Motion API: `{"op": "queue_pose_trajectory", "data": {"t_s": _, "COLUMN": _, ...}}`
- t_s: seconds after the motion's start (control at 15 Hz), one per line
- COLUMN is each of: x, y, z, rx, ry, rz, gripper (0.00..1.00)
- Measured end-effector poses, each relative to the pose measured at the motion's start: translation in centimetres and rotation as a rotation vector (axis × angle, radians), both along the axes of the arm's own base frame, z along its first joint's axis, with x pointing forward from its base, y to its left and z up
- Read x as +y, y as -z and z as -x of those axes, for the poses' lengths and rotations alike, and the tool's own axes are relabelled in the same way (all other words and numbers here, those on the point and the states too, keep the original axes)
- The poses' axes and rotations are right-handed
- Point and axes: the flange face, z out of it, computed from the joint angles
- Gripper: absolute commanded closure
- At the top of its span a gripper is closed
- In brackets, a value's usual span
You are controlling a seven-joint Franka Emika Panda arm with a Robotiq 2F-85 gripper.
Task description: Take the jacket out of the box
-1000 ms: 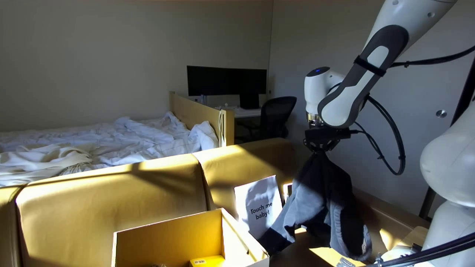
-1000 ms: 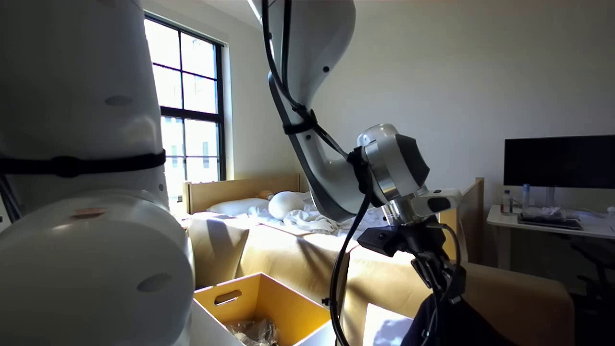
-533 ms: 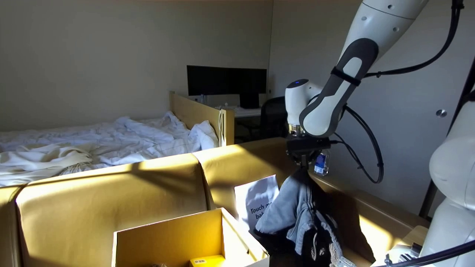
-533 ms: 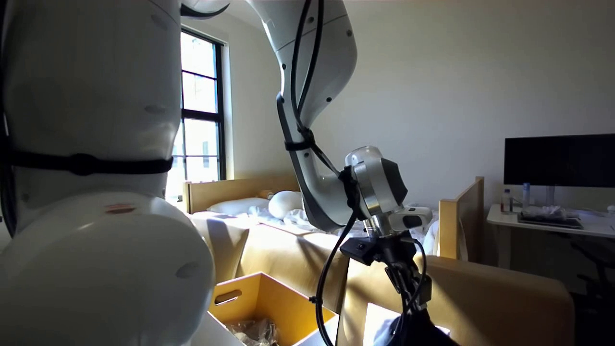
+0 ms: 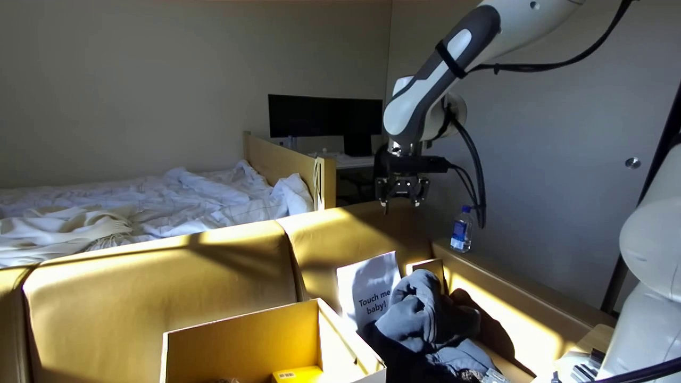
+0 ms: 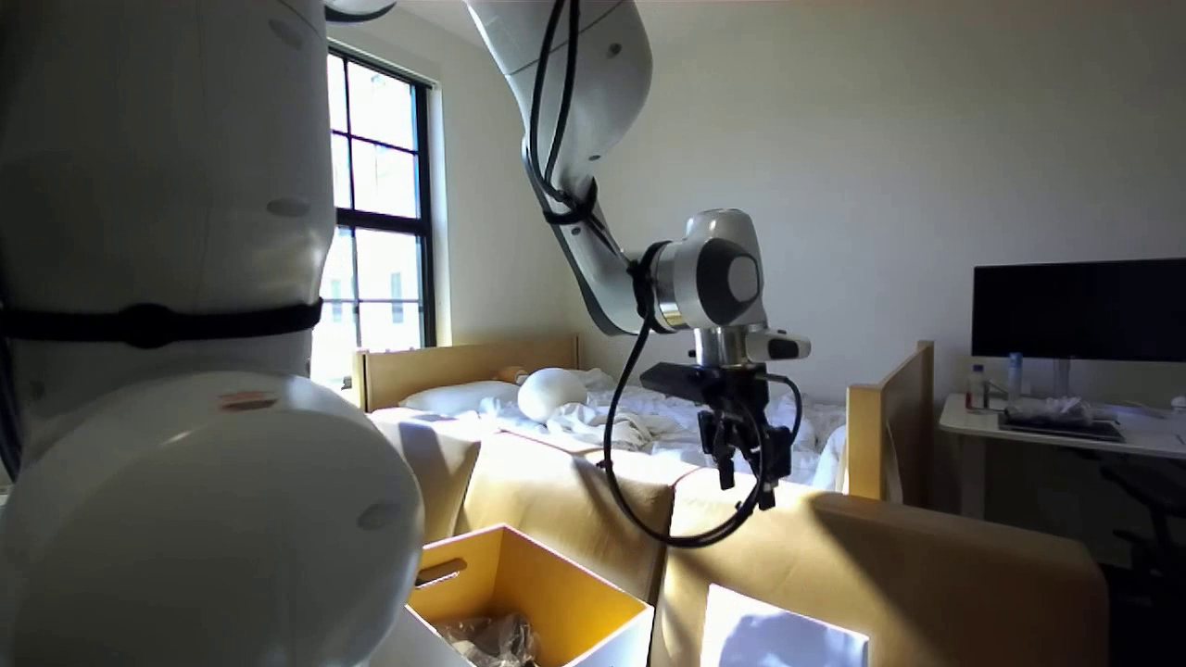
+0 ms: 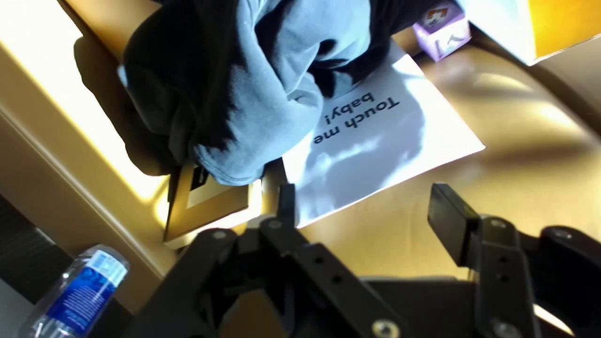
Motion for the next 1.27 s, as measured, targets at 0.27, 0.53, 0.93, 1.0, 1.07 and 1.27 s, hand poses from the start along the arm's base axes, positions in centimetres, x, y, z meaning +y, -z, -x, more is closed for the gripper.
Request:
{"op": "queue_pose_trajectory", "data": {"t_s": 0.27, "x": 3.1, "y": -9.4, "z": 1.0, "rx": 0.096, "ry": -0.207, "rz": -0.053, "gripper": 0.0}}
{"op": "queue_pose_trajectory", "data": {"t_s": 0.53, "x": 3.7, "y": -15.9, "z": 6.0, "rx": 0.273, "ry": -0.347, "rz": -0.064, "gripper": 0.0}}
{"op": "queue_pose_trajectory", "data": {"t_s": 0.93, "x": 5.1, "y": -21.8, "z": 12.6, "rx": 0.383, "ry": -0.425, "rz": -0.009, "gripper": 0.0}}
{"op": "queue_pose_trajectory", "data": {"t_s": 1.0, "x": 5.1, "y": -21.6, "z": 12.6, "rx": 0.387, "ry": -0.425, "rz": -0.01, "gripper": 0.0}}
{"op": "queue_pose_trajectory", "data": {"t_s": 1.07, "x": 5.1, "y": -21.4, "z": 12.5, "rx": 0.392, "ry": -0.425, "rz": -0.011, "gripper": 0.0}}
{"op": "queue_pose_trajectory", "data": {"t_s": 1.27, "x": 5.1, "y": -21.1, "z": 12.3, "rx": 0.401, "ry": -0.425, "rz": -0.012, "gripper": 0.0}}
